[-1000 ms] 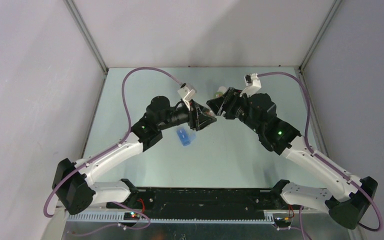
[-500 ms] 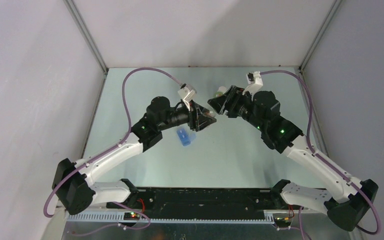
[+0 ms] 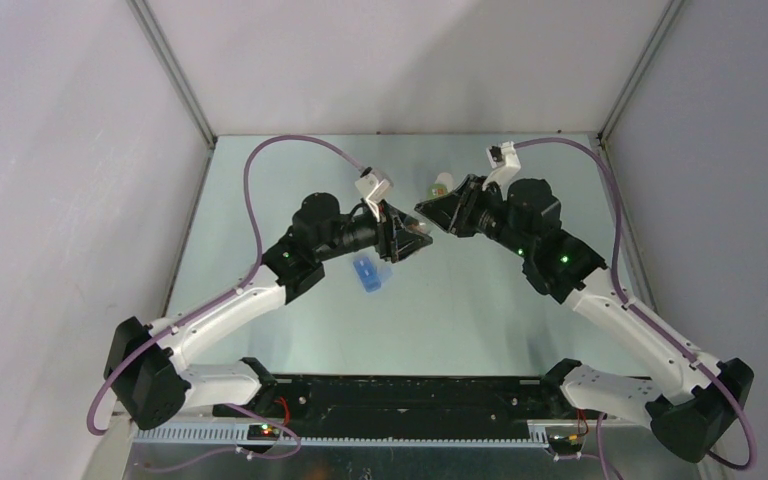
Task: Sort the pills into containers
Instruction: Unscrew the lid of the pill bottle.
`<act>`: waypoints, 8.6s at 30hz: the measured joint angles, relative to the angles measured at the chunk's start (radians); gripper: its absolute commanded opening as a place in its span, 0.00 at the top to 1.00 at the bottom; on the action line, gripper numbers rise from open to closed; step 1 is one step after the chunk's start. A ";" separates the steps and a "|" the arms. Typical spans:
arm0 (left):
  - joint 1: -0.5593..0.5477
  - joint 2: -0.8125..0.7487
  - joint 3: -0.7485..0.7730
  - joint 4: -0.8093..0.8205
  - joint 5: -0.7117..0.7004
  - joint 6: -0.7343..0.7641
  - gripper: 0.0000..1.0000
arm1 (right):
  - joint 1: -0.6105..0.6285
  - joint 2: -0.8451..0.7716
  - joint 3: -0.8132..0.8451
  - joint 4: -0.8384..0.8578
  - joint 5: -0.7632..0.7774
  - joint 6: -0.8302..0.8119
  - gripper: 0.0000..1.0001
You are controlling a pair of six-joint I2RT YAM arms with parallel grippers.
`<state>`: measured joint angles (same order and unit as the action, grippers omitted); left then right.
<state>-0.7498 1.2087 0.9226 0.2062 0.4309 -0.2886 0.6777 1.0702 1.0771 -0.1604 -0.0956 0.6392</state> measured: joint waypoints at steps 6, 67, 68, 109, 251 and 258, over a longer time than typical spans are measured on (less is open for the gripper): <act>0.001 0.000 0.000 0.002 0.031 0.010 1.00 | -0.074 -0.004 0.000 0.000 -0.171 -0.073 1.00; -0.012 -0.025 -0.012 -0.058 0.102 0.090 1.00 | 0.092 -0.036 -0.011 -0.025 -0.021 -0.307 1.00; -0.012 -0.023 -0.012 -0.058 0.130 0.092 1.00 | 0.081 -0.047 -0.019 -0.025 -0.066 -0.341 1.00; -0.027 -0.027 -0.011 -0.028 0.165 0.043 1.00 | 0.195 -0.116 -0.069 0.020 0.198 -0.174 1.00; -0.024 -0.060 -0.016 -0.035 0.205 0.052 1.00 | -0.021 -0.122 -0.074 0.063 -0.298 -0.246 0.68; -0.034 -0.051 -0.016 -0.016 0.325 0.052 1.00 | -0.117 -0.136 -0.079 0.064 -0.636 -0.382 0.04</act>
<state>-0.7834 1.1576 0.9066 0.1898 0.7555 -0.2367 0.5610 0.9344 0.9985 -0.0959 -0.7315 0.2573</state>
